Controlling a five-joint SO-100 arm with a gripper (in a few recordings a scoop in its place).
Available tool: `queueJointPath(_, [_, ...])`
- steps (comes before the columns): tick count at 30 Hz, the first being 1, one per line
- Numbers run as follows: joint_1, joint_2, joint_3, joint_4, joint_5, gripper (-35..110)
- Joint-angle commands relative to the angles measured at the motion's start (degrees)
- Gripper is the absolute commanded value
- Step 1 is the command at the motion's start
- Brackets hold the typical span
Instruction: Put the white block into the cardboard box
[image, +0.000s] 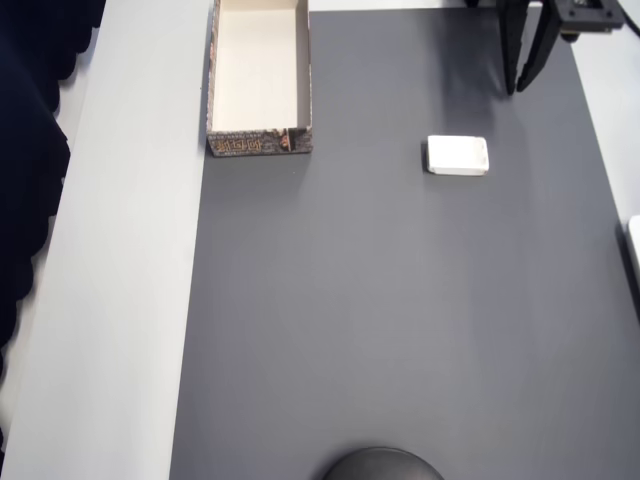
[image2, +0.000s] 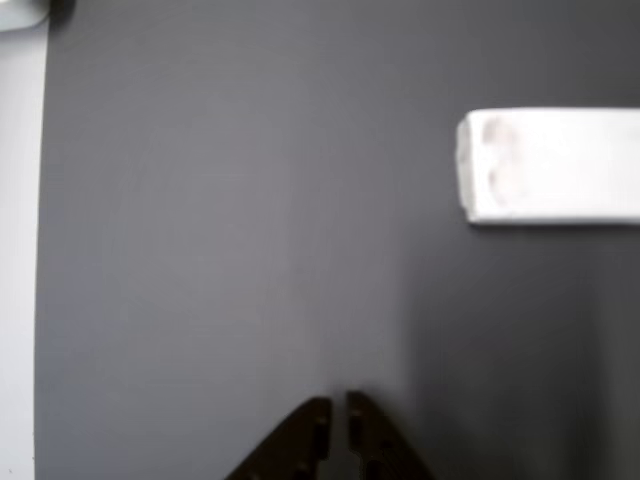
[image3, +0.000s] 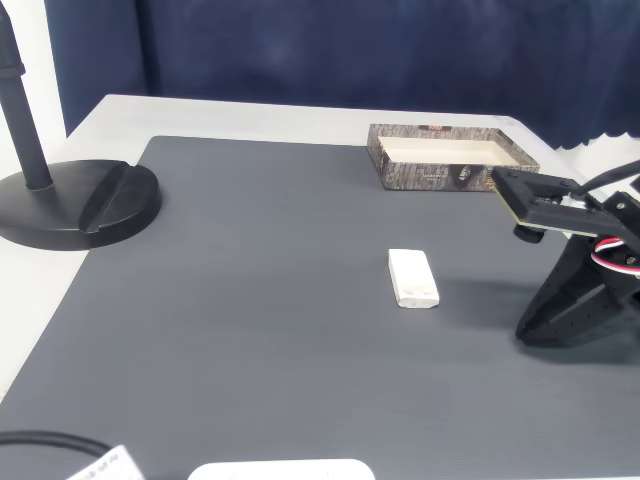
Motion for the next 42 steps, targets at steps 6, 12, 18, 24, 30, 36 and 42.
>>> queueJointPath(6, [1.14,1.76,1.05,0.53,-0.88,-2])
queueJointPath(12, [1.14,1.58,1.05,0.53,-0.88,-2])
queueJointPath(18, [2.02,-8.44,-6.15,0.44,-0.7,-2])
queueJointPath(24, [4.39,-26.89,-17.84,-1.85,-0.09,-2])
queueJointPath(30, [7.47,-38.32,-27.95,-4.22,3.78,-2])
queueJointPath(36, [11.25,-48.78,-34.89,-4.22,5.36,-2])
queueJointPath(42, [13.89,-63.54,-46.05,-4.04,10.02,-2])
